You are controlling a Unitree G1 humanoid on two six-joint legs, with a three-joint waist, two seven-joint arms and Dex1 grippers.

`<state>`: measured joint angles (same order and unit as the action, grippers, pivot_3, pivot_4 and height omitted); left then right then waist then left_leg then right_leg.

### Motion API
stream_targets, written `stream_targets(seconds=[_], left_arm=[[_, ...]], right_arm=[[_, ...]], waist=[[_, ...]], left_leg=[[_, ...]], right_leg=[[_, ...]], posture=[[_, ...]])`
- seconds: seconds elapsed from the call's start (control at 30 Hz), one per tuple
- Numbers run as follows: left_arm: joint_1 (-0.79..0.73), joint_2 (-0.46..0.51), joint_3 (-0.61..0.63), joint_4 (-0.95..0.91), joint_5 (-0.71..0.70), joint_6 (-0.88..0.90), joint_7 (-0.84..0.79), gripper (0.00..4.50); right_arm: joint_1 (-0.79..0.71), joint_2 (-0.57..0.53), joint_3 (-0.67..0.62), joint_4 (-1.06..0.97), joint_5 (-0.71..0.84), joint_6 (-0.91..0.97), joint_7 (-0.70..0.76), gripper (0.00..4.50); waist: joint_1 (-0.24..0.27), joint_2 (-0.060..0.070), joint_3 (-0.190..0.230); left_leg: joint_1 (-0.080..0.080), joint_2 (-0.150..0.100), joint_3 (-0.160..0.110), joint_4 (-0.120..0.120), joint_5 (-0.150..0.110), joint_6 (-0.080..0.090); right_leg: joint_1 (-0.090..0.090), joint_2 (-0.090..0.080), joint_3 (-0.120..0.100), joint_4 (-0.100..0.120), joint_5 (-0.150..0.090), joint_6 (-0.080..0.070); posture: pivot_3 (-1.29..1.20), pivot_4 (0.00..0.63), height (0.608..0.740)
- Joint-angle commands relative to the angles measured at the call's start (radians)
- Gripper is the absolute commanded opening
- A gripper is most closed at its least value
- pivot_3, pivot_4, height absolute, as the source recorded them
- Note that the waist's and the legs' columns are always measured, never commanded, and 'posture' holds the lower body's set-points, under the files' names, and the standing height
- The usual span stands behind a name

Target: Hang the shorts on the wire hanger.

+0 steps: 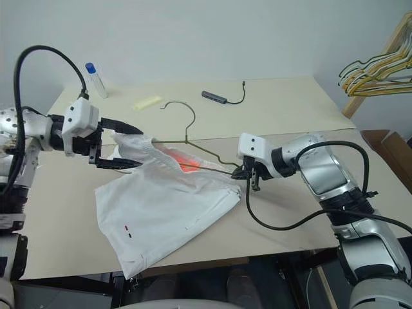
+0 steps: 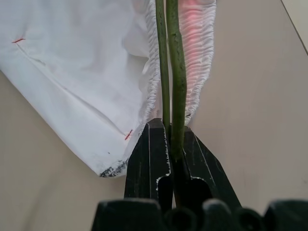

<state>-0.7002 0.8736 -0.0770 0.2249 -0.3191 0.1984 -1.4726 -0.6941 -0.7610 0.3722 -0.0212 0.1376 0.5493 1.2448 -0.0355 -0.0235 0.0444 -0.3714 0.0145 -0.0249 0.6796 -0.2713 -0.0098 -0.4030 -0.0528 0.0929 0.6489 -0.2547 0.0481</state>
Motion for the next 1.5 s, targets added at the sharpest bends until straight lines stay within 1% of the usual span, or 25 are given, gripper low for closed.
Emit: stream_targets(seconds=[0.03,0.13,0.33,0.4,0.43,0.5,0.53,0.63,0.77,0.83,0.93,1.0,1.03,1.1,1.27,1.33,1.4,1.5], left_arm=[[-0.039,-0.014,-0.011,0.021,0.021,-0.01,-0.002,3.22],[-0.052,-0.03,-0.035,0.051,0.049,-0.005,0.005,2.36],[-0.058,-0.047,-0.049,0.063,0.057,-0.002,-0.013,0.66],[-0.058,-0.049,-0.048,0.06,0.06,-0.016,-0.017,0.13],[-0.055,-0.05,-0.046,0.057,0.065,-0.023,-0.008,0.04],[-0.049,-0.054,-0.04,0.051,0.078,-0.041,0.013,0.04],[-0.046,-0.054,-0.038,0.048,0.08,-0.05,0.015,0.04],[-0.027,-0.056,-0.012,0.033,0.053,-0.061,0.006,0.04],[-0.006,-0.049,0.02,0.021,0.035,-0.06,0.008,0.0],[0.008,-0.043,0.037,0.02,0.027,-0.06,0.018,0.0],[0.03,-0.037,0.056,0.014,0.021,-0.059,0.031,0.0],[0.042,-0.034,0.067,0.013,0.028,-0.063,0.048,0.0],[0.046,-0.032,0.069,0.013,0.035,-0.065,0.057,0.0],[0.051,-0.026,0.068,0.019,0.048,-0.074,0.067,0.0],[0.054,-0.019,0.095,0.025,0.024,-0.067,0.077,0.0],[0.061,-0.013,0.112,0.022,0.008,-0.059,0.072,0.0],[0.065,-0.006,0.121,0.024,0.003,-0.058,0.067,0.0],[0.069,-0.002,0.124,0.027,0.003,-0.053,0.065,0.0]], right_arm=[[-0.01,-0.009,-0.017,-0.067,0.002,0.003,0.01,0.0],[-0.005,-0.014,-0.014,-0.091,0.009,0.017,0.019,0.0],[0.006,-0.013,-0.011,-0.11,0.002,0.024,0.013,0.0],[0.011,-0.012,-0.009,-0.111,-0.005,0.019,0.007,0.0],[0.015,-0.009,-0.011,-0.11,-0.008,0.014,0.001,0.0],[0.025,0.003,-0.019,-0.107,-0.013,-0.003,-0.022,0.0],[0.035,0.016,-0.026,-0.098,-0.031,-0.048,-0.057,0.0],[0.035,0.052,-0.028,-0.048,-0.067,-0.099,-0.122,0.0],[0.037,0.063,-0.055,-0.039,-0.044,-0.081,-0.123,1.18],[0.04,0.067,-0.078,-0.041,-0.031,-0.065,-0.137,1.87],[0.055,0.052,-0.105,-0.051,-0.018,-0.065,-0.141,2.79],[0.069,0.05,-0.147,-0.058,0.008,-0.055,-0.149,3.5],[0.073,0.05,-0.171,-0.061,0.024,-0.04,-0.153,3.78],[0.072,0.034,-0.22,-0.062,0.072,0.036,-0.142,4.46],[0.135,-0.003,-0.387,-0.101,0.237,0.142,-0.12,4.49],[0.178,-0.009,-0.395,-0.139,0.266,0.19,-0.129,4.49],[0.228,0.009,-0.376,-0.177,0.269,0.206,-0.163,4.49],[0.277,0.1,-0.361,-0.191,0.277,0.212,-0.248,4.49]], waist=[[-0.001,0.0,0.0],[-0.001,0.0,0.0],[-0.005,0.0,0.0],[-0.005,0.0,0.0],[-0.006,0.0,0.0],[-0.006,0.0,0.0],[-0.007,0.0,0.0],[-0.01,0.0,0.0],[-0.009,0.0,0.0],[-0.008,0.0,0.0],[-0.007,0.0,0.0],[-0.006,0.0,0.0],[-0.006,0.0,0.0],[-0.006,0.0,0.0],[0.0,0.0,0.0],[-0.002,0.0,0.0],[-0.005,-0.001,0.0],[-0.014,-0.001,-0.001]], left_leg=[[0.0,0.0,0.0,0.0,0.0,0.0],[0.0,0.0,0.0,0.0,0.0,0.0],[0.0,0.0,0.0,0.0,0.0,0.0],[0.0,0.0,0.0,0.0,0.0,0.0],[0.0,0.0,0.0,0.0,0.0,0.0],[0.0,0.0,0.0,0.0,0.0,0.0],[0.0,0.0,0.0,0.0,0.0,0.0],[0.0,0.0,0.0,0.0,0.0,0.0],[0.0,0.0,0.0,0.0,0.0,0.0],[0.0,0.0,0.0,0.0,0.0,0.0],[0.0,0.0,0.0,0.0,0.0,0.0],[0.0,0.0,0.0,0.0,0.0,0.0],[0.0,0.0,-0.001,0.0,0.0,0.0],[0.0,0.0,0.0,0.0,0.0,0.0],[0.0,0.0,-0.001,0.0,0.0,0.0],[0.0,0.0,0.0,0.0,0.0,0.0],[0.0,0.0,0.0,0.0,0.0,0.0],[0.001,0.001,0.0,0.0,0.0,0.0]], right_leg=[[0.0,0.0,0.0,0.0,0.0,0.0],[0.0,0.0,0.0,0.0,0.0,0.0],[0.0,0.0,0.0,0.0,0.0,0.0],[0.0,0.0,0.0,0.0,0.0,0.0],[0.0,0.0,0.0,0.0,0.0,0.0],[0.0,0.0,0.0,0.0,0.0,0.0],[0.0,0.0,0.0,0.0,0.0,0.0],[0.0,0.0,0.0,0.0,0.0,0.0],[0.0,0.0,0.0,0.0,0.0,0.0],[0.0,0.0,0.0,0.0,0.0,0.0],[0.0,0.0,0.0,0.0,0.0,0.0],[0.0,0.0,0.0,0.0,0.0,0.0],[0.0,0.0,0.0,0.0,0.0,0.0],[0.0,-0.001,0.0,0.0,0.0,0.0],[0.0,-0.001,0.0,0.0,0.0,0.0],[0.0,0.0,0.0,0.0,0.0,0.0],[0.001,0.0,0.0,0.0,0.0,0.0],[0.001,0.0,0.0,0.001,0.0,0.0]], posture=[[0.02,0.0,0.74],[0.01,0.0,0.74],[0.0,0.0,0.74],[0.0,0.0,0.74],[0.0,0.0,0.74],[0.0,0.0,0.74],[0.0,0.0,0.74],[0.01,0.0,0.74],[0.01,0.0,0.74],[0.01,0.0,0.74],[0.01,0.0,0.74],[0.01,0.0,0.74],[0.02,0.0,0.74],[0.02,0.0,0.74],[0.0,0.0,0.74],[0.0,0.0,0.74],[-0.01,0.0,0.74],[-0.02,0.0,0.74]])
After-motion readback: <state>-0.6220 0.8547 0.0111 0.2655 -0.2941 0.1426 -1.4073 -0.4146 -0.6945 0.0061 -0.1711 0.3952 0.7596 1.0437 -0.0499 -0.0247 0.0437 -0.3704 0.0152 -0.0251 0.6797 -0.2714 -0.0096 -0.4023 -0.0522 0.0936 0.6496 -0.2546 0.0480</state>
